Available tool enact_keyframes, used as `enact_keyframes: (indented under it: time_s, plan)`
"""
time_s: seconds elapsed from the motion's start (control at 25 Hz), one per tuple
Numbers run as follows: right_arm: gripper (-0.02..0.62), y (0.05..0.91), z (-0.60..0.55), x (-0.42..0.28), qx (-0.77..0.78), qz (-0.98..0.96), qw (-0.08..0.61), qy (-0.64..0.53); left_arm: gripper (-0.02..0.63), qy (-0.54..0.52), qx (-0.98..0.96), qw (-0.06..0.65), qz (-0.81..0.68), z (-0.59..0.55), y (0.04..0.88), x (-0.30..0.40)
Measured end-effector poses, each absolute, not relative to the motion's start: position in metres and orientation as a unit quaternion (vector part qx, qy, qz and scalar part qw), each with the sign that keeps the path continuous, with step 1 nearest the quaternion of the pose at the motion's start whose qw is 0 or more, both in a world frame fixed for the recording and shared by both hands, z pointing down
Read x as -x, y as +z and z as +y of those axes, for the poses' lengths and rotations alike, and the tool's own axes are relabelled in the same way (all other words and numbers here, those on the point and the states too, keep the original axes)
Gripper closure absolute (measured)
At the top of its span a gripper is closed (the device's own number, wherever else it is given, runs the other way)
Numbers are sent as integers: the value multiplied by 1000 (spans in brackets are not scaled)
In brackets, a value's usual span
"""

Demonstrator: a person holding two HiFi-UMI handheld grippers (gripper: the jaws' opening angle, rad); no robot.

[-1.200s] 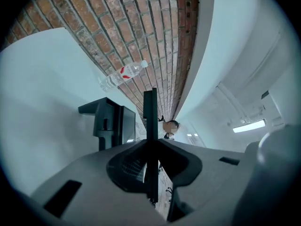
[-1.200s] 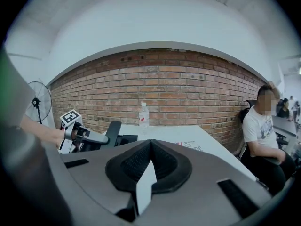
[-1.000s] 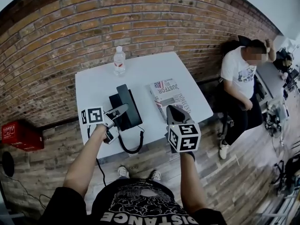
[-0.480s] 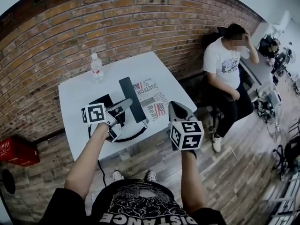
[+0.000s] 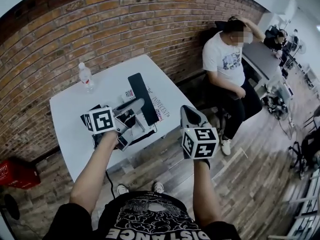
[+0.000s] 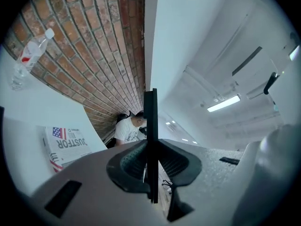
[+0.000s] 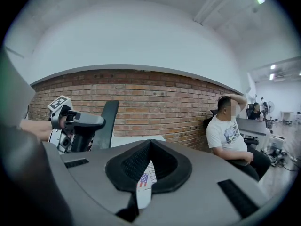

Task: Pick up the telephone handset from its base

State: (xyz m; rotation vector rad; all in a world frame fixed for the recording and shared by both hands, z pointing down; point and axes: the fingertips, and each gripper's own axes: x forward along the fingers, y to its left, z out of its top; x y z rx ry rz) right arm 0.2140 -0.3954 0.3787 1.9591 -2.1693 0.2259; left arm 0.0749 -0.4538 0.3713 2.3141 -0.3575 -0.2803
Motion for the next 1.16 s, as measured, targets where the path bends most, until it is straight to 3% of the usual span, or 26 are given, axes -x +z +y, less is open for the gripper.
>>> enact_keyframes:
  time_s: [0.44,1.16]
  plan:
    - [595,368,-384,-241,-683,-723,89,61,534,-103,-915,358,-152,-446,366,-102]
    - [595,375,-393,-232,-672,-732,92,67,534,-97,-909,369,-169,-451,378,-89]
